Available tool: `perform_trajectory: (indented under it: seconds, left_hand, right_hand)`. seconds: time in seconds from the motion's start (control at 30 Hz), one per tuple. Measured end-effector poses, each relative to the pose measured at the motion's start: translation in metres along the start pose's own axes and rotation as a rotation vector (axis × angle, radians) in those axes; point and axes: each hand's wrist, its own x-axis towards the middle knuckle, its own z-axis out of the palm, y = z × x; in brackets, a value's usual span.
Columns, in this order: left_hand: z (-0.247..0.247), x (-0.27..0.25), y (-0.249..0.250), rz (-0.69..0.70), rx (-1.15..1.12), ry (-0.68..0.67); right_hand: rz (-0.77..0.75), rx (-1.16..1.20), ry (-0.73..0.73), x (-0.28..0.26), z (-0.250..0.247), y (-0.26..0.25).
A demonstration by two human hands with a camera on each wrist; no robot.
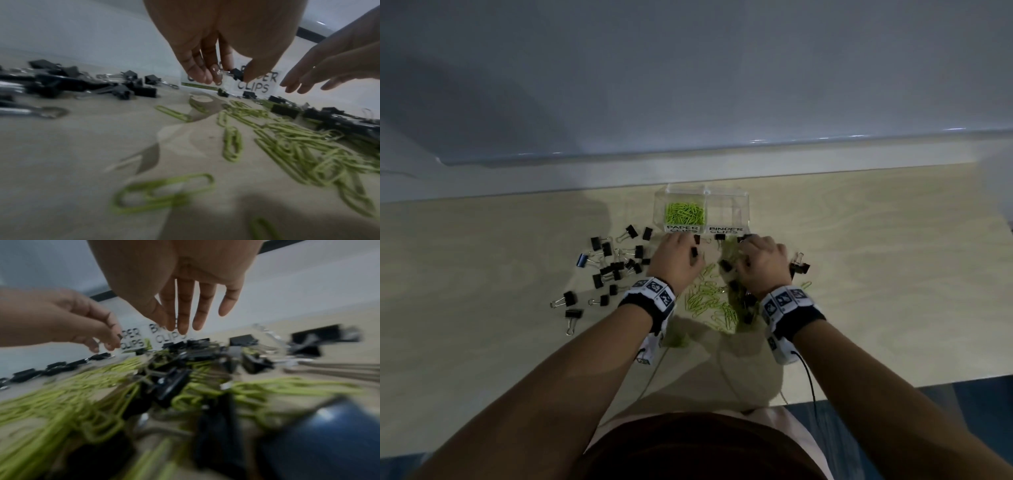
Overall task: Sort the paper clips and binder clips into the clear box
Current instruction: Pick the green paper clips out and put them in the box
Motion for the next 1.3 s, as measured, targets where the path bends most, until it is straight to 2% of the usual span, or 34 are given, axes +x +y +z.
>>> perform_trajectory:
  seconds: [0.1, 0.17, 0.23, 0.33, 0.4, 0.47, 0.6, 0.73, 0.8, 0.9, 0.97, 1.03, 1.1, 1.17, 1.23, 1.3]
  left_hand:
    - [-0.009, -0.002, -0.015, -0.002, 0.112, 0.078]
    - [-0.013, -0.001, -0.013, 0.071, 0.188, 0.013]
    - [-0.012, 0.002, -0.007, 0.169, 0.229, -0.107]
    - [-0.004, 0.003, -0.006, 0.226, 0.308, -0.221]
    - [-0.003, 0.001, -0.012, 0.214, 0.344, -0.210]
    - [-0.003, -0.003, -0.018, 0.200, 0.348, -0.159]
    - [-0.007, -0.013, -0.035, 0.106, 0.302, -0.078]
    - [-0.011, -0.025, -0.048, 0.010, 0.298, -0.014]
    - [-0.010, -0.028, -0.042, 0.057, 0.281, -0.021]
    - [-0.001, -0.025, -0.022, 0.197, 0.261, -0.134]
    - [0.005, -0.023, -0.010, 0.263, 0.291, -0.181]
    - [0.009, -0.024, -0.002, 0.274, 0.316, -0.200]
    - [0.010, -0.031, 0.001, 0.306, 0.328, -0.200]
    - [0.011, -0.042, -0.001, 0.355, 0.314, -0.220]
    - [0.011, -0.056, -0.007, 0.379, 0.275, -0.262]
    - [0.008, -0.065, -0.016, 0.357, 0.247, -0.248]
  right_hand:
    - [-0.026, -0.045, -0.174, 0.007, 0.006, -0.020]
    - [-0.008, -0.102, -0.270, 0.010, 0.009, -0.026]
    - [-0.006, -0.150, -0.297, 0.007, 0.013, -0.029]
    - [-0.082, -0.146, -0.277, -0.003, 0.016, -0.028]
    - [-0.199, -0.132, -0.185, -0.012, 0.018, -0.025]
    - [-0.250, -0.100, -0.078, -0.018, 0.022, -0.020]
    - [-0.087, 0.002, -0.035, -0.010, 0.023, -0.025]
    - [0.063, -0.097, -0.189, 0.006, 0.023, -0.043]
    - [0.072, -0.162, -0.262, 0.012, 0.025, -0.049]
    - [0.040, -0.124, -0.270, 0.016, 0.024, -0.050]
    - [0.079, 0.024, -0.221, 0.014, 0.018, -0.045]
    - [0.151, 0.157, -0.085, 0.011, 0.013, -0.030]
    - [0.232, 0.171, -0.007, 0.006, 0.006, -0.011]
    - [0.295, 0.111, -0.038, 0.000, 0.000, 0.006]
    - [0.272, 0.019, -0.064, -0.007, -0.004, 0.016]
    - [0.164, -0.021, -0.047, -0.010, -0.002, 0.016]
